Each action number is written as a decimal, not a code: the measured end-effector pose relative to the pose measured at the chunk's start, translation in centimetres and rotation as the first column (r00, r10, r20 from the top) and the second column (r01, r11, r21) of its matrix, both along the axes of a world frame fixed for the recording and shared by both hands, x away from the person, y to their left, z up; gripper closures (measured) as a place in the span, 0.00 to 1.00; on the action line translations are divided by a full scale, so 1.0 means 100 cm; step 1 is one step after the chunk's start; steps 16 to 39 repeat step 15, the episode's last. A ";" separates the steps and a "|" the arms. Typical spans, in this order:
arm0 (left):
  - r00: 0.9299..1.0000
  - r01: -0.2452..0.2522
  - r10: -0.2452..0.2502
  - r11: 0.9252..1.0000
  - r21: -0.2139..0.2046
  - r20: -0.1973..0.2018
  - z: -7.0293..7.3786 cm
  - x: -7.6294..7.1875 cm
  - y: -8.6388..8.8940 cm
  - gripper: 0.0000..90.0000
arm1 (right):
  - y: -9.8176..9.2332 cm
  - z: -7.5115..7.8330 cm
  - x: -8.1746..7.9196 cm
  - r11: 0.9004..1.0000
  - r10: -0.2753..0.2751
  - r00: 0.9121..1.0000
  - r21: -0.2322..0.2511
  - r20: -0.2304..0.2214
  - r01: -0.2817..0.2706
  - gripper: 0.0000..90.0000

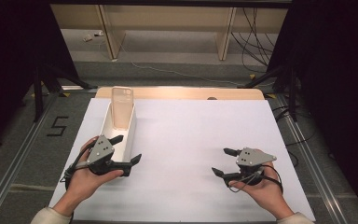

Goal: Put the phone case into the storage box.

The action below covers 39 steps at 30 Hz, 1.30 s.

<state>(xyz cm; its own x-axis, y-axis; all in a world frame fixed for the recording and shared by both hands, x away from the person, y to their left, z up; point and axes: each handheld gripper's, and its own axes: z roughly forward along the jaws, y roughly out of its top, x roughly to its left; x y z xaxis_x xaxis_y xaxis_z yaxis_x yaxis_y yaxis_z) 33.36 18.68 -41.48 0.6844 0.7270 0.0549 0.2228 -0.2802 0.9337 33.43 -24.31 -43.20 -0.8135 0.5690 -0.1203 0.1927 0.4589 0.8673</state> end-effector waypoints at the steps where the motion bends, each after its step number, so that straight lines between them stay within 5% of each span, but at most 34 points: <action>1: 1.000 0.002 -0.002 1.000 0.001 -0.001 -0.001 0.000 0.000 0.12 | 0.000 0.000 0.000 1.000 0.000 1.000 0.000 0.000 0.000 0.26; 39: 1.000 0.020 -0.020 1.000 0.001 0.003 -0.004 -0.001 -0.003 0.13 | 0.000 -0.001 0.000 1.000 0.002 1.000 -0.003 -0.004 -0.002 0.26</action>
